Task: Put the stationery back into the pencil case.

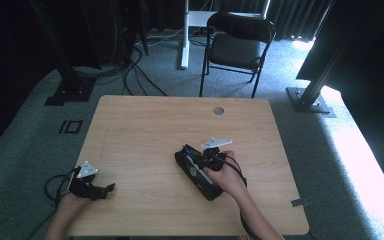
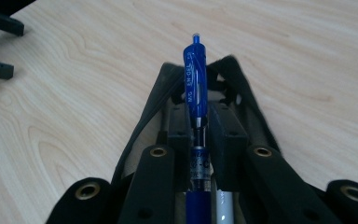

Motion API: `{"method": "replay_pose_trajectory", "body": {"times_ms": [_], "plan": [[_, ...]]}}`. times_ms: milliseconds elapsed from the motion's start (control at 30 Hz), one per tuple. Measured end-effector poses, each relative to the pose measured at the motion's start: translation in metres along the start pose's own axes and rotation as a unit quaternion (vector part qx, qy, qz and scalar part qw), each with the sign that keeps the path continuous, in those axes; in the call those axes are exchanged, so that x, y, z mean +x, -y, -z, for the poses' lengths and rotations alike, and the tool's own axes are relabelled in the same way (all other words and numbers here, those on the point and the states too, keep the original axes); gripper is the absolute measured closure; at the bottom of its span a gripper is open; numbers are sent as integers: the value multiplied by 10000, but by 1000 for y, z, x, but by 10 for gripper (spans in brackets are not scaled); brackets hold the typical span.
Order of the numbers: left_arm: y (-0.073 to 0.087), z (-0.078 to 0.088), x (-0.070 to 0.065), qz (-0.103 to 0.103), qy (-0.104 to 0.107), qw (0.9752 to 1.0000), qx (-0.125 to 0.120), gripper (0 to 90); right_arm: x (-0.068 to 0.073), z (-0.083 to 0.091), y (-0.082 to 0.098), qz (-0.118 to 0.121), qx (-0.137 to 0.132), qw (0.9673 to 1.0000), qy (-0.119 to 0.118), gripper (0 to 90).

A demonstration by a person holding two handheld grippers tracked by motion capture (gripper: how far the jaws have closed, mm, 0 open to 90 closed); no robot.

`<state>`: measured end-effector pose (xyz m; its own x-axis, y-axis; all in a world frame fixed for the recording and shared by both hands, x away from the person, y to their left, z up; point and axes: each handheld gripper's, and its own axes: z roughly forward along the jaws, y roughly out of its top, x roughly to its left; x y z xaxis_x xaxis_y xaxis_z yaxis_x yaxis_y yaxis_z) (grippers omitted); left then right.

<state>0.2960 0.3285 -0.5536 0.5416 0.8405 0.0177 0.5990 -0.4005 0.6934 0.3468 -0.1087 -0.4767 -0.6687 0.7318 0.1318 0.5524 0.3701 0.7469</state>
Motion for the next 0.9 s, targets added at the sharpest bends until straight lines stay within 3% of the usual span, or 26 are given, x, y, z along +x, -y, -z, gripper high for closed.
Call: {"method": "replay_pose_trajectory", "body": {"times_ms": [367, 733, 900], "plan": [[0, 0, 0, -1, 0, 10000, 1, 21, 0, -6, 4, 26, 374, 9991, 191, 794], [0, 0, 0, -1, 0, 10000, 1, 21, 0, -17, 6, -12, 612, 9978, 234, 794], [0, 0, 0, 2, 0, 10000, -1, 21, 5, -18, 2, 148, 644, 9973, 331, 793]]}}
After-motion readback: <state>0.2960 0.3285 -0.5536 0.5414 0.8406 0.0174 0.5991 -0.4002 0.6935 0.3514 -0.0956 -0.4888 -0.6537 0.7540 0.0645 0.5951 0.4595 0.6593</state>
